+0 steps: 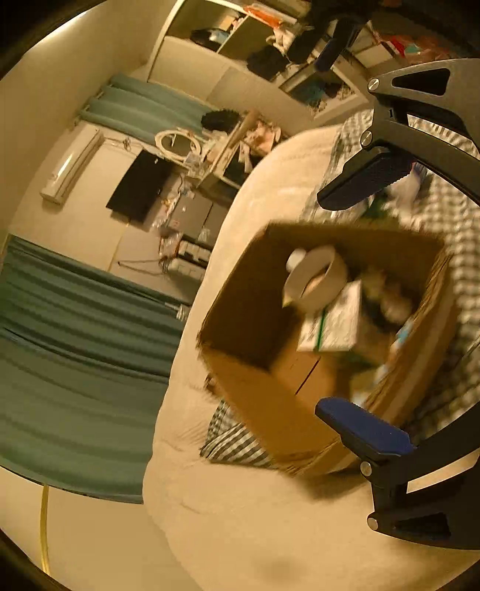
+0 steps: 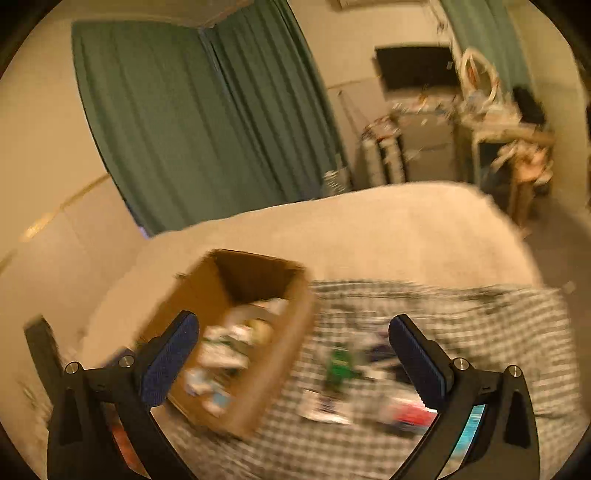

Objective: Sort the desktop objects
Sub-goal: 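Carry the tape roll and white figurine into the cardboard box and release, then grasp the floss container with the left tool while the right tool grasps the blister pack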

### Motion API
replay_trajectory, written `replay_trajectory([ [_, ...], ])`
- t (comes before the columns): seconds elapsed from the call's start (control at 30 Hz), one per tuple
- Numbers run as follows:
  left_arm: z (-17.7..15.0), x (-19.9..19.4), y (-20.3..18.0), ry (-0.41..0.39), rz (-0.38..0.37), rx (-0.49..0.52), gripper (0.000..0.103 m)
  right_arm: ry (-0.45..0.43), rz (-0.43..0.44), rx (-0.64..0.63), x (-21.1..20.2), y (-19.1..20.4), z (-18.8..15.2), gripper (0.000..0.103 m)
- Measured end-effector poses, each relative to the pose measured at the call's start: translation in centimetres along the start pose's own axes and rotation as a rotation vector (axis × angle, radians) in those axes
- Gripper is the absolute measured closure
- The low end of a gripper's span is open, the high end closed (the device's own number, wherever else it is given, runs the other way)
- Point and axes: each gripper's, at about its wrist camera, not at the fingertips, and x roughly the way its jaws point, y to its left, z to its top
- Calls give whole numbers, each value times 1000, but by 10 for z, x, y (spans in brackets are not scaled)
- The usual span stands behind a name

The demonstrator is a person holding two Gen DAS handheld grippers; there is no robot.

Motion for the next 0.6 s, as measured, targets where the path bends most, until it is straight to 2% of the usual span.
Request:
replay_trajectory([
  [0.13,-24,-8,-49,21,-58,59,0,-23,-117,-99,-48,-39,-33,0],
  [0.2,-45,-8,-75,34,-79,85,0,-11,-173,-126,-55,-63,-60,0],
  [0.3,-82,7,-110,110,-121,142,0,-4,-249,-113,-51,-96,-97,0],
  [0.43,-129,35,-154,166,-156,302,0,67,-241,2,-30,-145,-125,0],
  [0.53,-151,54,-182,189,-126,414,0,102,-228,33,-8,-167,-122,0],
  [0.6,-165,69,-199,189,-122,477,0,76,-189,65,3,-177,-116,0],
])
